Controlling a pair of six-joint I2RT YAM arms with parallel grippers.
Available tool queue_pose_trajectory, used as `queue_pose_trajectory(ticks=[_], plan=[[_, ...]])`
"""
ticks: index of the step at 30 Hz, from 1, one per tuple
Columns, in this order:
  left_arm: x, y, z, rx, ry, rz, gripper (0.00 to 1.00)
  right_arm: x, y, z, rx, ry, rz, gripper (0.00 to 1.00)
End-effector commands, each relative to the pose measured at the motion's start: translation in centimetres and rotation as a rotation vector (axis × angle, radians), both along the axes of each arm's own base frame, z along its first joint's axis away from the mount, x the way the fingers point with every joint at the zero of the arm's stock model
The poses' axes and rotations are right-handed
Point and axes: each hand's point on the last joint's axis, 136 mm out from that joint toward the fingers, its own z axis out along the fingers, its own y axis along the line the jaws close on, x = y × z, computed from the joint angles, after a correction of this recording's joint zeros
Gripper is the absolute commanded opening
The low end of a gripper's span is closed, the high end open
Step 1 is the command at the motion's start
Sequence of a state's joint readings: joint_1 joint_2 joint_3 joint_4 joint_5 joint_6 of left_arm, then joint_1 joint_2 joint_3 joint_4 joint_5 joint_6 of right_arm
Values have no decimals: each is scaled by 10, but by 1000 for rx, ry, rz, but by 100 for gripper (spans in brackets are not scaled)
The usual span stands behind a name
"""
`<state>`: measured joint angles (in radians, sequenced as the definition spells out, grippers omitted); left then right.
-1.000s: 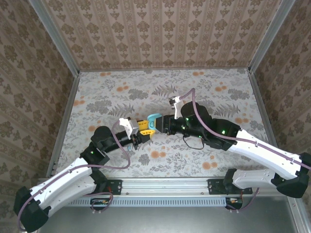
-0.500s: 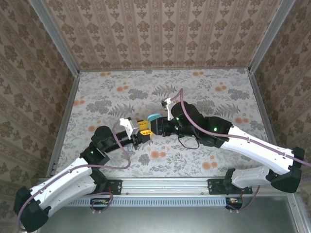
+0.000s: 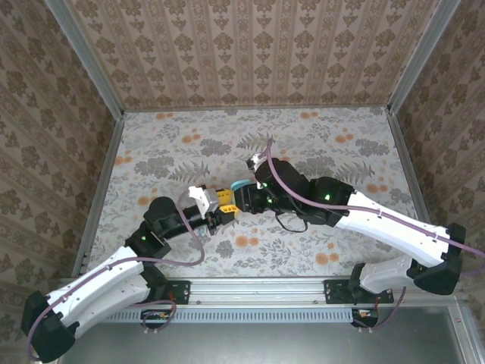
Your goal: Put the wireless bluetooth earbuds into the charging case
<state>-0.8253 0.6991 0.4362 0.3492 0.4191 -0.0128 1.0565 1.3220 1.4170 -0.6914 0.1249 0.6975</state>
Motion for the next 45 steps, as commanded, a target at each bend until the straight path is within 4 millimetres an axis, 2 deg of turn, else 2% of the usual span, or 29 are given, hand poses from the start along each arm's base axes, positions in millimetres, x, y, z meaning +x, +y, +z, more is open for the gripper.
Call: queue_pose_trajectory(ticks=[1,5,8,10,13,16,17,26,30,39,45], plan=[[-5,-1,13,-11,-61,-19,19,1,-6,-8,-89,-6,-3,36],[-5,-4,12,8,-68,-29,19,1,-1,-13,-113,8,12,36],[-6,-5,11,17,-69,-34,19,-1,2,-9,-99,8,26,34],[-5,-4,10,20,-70,-32,19,1,7,-19,-119,22,30,30],[-5,-4,7,26,-69,-31,19,1,7,-16,-109,16,30,22],[-5,-4,5,31,-69,-28,19,3,6,-17,-103,10,20,20],[-5,-4,4,31,-69,-29,19,1,1,-5,-71,-7,17,20],[-5,-4,3,28,-70,-25,19,3,-9,11,15,-31,-15,19],[-4,-4,3,23,-67,-22,19,3,-8,13,28,-30,-13,18],[-3,-4,7,14,-66,-18,19,0,-3,1,15,3,3,18],[-2,-4,7,4,-52,-8,19,-1,-10,13,54,-45,0,19]])
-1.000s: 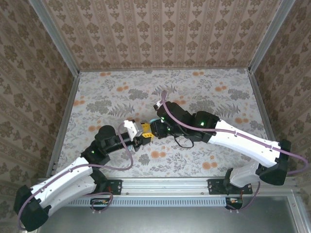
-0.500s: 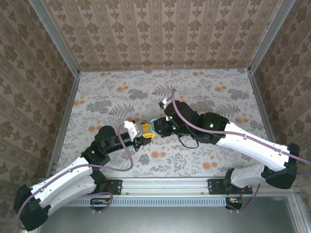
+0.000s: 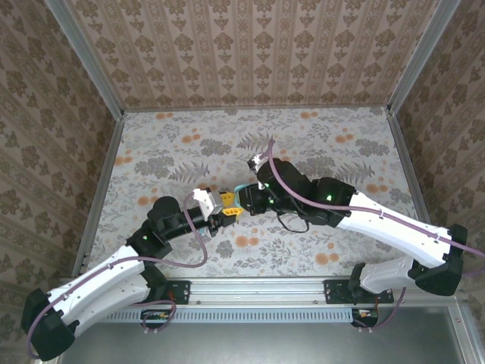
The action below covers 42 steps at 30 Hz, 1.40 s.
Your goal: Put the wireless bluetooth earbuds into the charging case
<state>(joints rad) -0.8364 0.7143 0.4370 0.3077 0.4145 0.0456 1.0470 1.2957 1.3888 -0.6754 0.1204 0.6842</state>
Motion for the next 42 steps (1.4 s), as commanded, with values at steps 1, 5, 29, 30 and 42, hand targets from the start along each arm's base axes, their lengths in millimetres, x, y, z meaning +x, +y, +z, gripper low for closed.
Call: queue_pose_trajectory(ticks=[1,5,29,30,42], plan=[[-1,-1,21,-60,-31,-2,19,-1,-6,15,48,-48,5,19],[-3,-1,24,-75,-15,-10,19,-5,-13,21,31,-106,42,19],[-21,2,44,-183,103,-121,19,-19,-36,32,-197,-379,340,19],[-21,2,45,-186,105,-124,19,-19,-36,33,-192,-381,345,19],[-22,2,49,-191,101,-131,19,-23,-26,24,-190,-366,418,19]])
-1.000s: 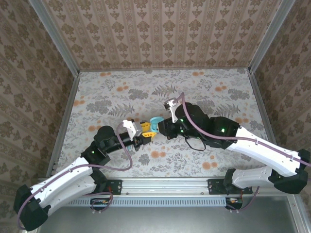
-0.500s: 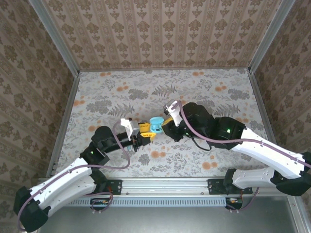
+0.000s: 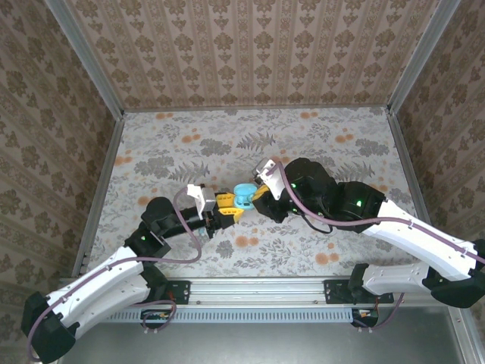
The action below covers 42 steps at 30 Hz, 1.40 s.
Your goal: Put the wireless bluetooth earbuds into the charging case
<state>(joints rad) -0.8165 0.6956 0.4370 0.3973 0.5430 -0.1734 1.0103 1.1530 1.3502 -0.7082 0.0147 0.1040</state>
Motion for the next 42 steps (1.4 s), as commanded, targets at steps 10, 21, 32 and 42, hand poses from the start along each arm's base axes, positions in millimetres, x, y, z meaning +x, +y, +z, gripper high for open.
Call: queue_pose_trajectory(ticks=[10,21,32,42], plan=[[-4,3,25,-60,-35,-16,19,3,4,-9,-26,2,32,20],[-3,3,27,-61,-40,-7,19,0,7,-17,-37,19,65,23],[-1,3,26,-58,-40,-1,19,-2,6,-10,-4,27,61,37],[3,4,26,-63,-45,27,20,18,-40,39,298,111,-250,51]])
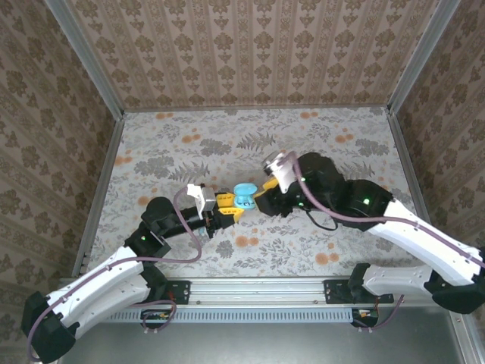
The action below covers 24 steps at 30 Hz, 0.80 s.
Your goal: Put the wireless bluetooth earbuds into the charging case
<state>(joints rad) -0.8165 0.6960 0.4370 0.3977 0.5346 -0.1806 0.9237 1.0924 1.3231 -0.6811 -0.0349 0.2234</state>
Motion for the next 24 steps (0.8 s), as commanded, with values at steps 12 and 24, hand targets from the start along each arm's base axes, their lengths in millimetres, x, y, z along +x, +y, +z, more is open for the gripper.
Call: queue_pose_trajectory(ticks=[12,24], plan=[[3,5,43,-106,-77,26,20,4,1,4,596,431,-160,72],[2,4,52,-125,-88,14,20,7,30,1,717,568,-83,76]])
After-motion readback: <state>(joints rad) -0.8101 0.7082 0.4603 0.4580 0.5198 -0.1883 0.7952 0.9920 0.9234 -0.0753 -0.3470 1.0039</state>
